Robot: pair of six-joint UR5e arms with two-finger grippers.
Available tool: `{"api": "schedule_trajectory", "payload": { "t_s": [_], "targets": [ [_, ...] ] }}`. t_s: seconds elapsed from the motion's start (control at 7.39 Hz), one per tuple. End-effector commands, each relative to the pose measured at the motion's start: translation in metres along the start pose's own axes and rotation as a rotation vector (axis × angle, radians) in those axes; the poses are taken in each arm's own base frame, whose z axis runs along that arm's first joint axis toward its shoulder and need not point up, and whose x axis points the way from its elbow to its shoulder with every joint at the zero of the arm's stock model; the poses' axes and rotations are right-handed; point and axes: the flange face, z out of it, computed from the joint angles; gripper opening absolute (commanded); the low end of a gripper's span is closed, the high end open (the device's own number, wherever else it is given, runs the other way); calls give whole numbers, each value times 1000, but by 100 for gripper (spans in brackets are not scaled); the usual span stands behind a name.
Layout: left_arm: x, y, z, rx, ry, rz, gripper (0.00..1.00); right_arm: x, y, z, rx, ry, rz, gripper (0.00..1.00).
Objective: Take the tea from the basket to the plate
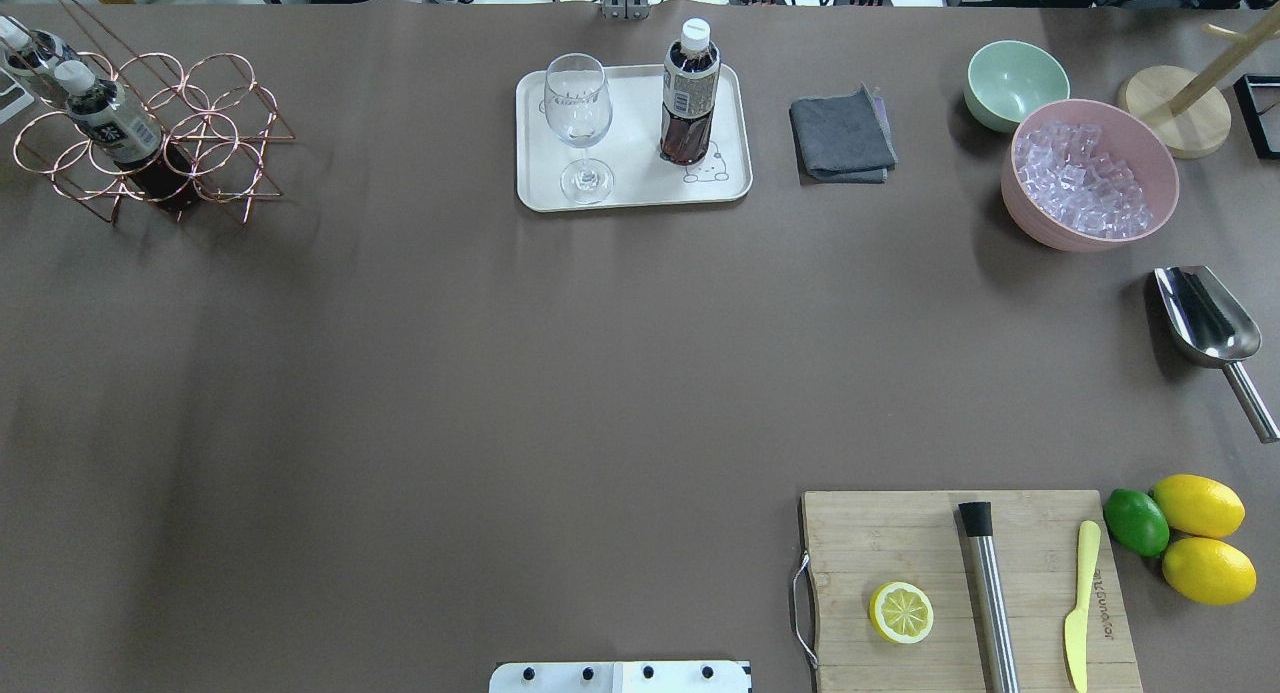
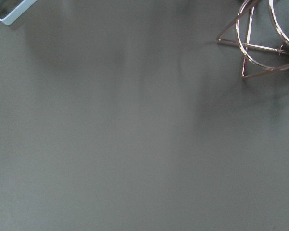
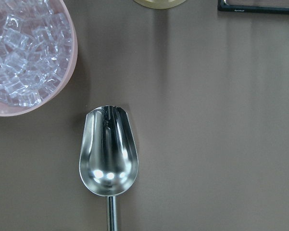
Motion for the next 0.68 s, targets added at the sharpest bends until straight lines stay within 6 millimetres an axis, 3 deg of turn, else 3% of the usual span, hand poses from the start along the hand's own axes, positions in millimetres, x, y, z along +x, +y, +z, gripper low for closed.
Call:
{"api": "schedule_trajectory", "payload": {
  "t_s": [0.0,0.27,0.41,0.54],
  "targets": [
    [-45,3,-43,-60,-38,-17,97,2,1,2,-2,3,1,99],
    [-44,13,-51,-58,-37,-11,97,2,1,3,-3,3,2,99],
    [-65,17,-61,-60,-37,-80,97,0,1,0,2,2,-4,99],
    [-64,15,-61,-63,-39,-80,97,2,1,2,-2,2,1,99]
  ]
}}
